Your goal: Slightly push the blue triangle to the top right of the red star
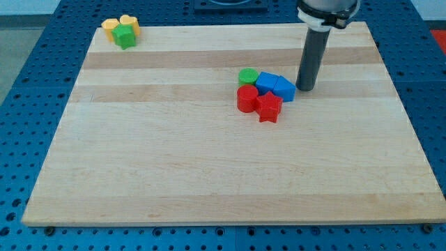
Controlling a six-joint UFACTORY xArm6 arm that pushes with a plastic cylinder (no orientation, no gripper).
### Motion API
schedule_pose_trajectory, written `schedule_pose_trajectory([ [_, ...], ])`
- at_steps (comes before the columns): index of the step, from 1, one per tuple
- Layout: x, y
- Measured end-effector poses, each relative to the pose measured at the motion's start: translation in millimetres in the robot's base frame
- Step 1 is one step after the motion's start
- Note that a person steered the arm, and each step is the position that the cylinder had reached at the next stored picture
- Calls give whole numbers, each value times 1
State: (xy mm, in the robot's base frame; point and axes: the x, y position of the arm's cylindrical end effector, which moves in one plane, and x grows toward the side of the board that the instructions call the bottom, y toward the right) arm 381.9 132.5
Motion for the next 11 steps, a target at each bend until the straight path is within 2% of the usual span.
schedule_pose_trajectory([
  [2, 14, -2],
  [4, -7, 1],
  [6, -3, -29],
  [11, 0, -34],
])
